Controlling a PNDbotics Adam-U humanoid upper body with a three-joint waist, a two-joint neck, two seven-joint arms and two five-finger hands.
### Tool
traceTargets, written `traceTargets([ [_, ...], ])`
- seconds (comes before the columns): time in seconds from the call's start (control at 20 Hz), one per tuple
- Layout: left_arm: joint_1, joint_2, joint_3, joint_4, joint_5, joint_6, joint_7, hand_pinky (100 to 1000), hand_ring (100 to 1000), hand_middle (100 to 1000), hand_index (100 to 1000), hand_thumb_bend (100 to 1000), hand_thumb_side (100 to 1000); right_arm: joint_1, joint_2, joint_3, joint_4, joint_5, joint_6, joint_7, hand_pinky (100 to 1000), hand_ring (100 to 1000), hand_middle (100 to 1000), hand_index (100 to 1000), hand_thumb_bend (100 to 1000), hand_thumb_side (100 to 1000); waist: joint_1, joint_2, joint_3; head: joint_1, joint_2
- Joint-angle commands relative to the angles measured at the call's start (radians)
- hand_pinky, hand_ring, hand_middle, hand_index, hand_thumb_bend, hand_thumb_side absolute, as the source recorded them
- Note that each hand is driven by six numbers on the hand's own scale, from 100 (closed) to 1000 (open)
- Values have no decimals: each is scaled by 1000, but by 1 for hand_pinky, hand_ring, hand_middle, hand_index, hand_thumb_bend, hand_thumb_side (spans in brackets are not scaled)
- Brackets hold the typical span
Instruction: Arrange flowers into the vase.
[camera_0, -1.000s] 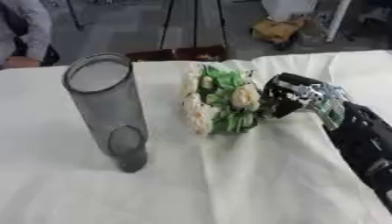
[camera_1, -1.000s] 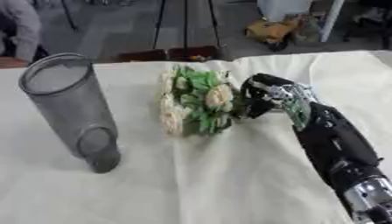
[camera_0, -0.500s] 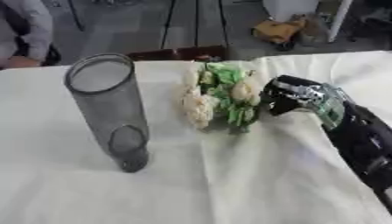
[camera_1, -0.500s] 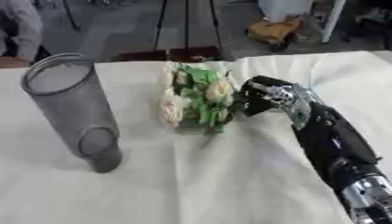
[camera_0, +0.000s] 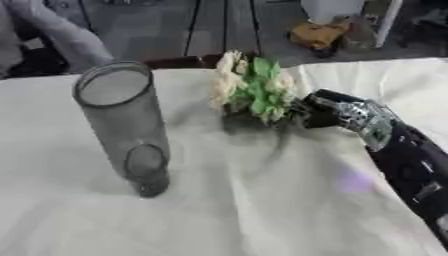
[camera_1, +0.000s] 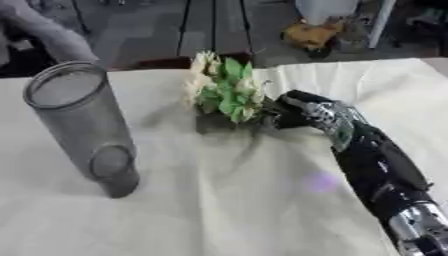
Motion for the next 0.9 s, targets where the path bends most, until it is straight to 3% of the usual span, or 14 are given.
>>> traceTargets([
  [0.05,-5,9,5,-18,-2,4,-2,538,621,851,907,100,1000,-1,-6,4,-14,15,-20,-48,240,190,100,478,100,874,3,-10,0,-1,-11],
  [0.2,-5,9,6,-18,-2,4,-1,538,620,851,907,100,1000,0,-10,-2,-43,18,-43,-132,163,138,100,476,100,971,3,-10,0,-2,-13],
  [0.35,-4,8,6,-18,-2,5,-2,538,618,850,907,100,1000,4,-17,-8,-73,7,-63,-234,120,115,100,486,100,990,2,-11,-1,-4,-14],
  [0.55,-4,8,6,-18,-1,5,-1,539,616,850,908,100,1000,7,-22,-4,-103,-2,-87,-311,106,109,100,527,100,905,1,-12,-1,-7,-16],
  [0.6,-4,8,6,-18,-1,5,0,539,615,850,908,100,1000,6,-21,-4,-111,-6,-89,-320,102,108,100,524,100,938,1,-12,-1,-7,-17],
  [0.65,-4,8,6,-18,0,5,0,539,615,850,908,100,1000,6,-21,-4,-119,-10,-90,-326,101,107,100,521,100,867,1,-12,-1,-7,-17],
  [0.9,-3,8,6,-18,1,5,1,540,615,851,908,100,1000,-1,-12,-8,-169,-59,-75,-354,100,107,100,478,100,815,2,-12,-1,-9,-21],
])
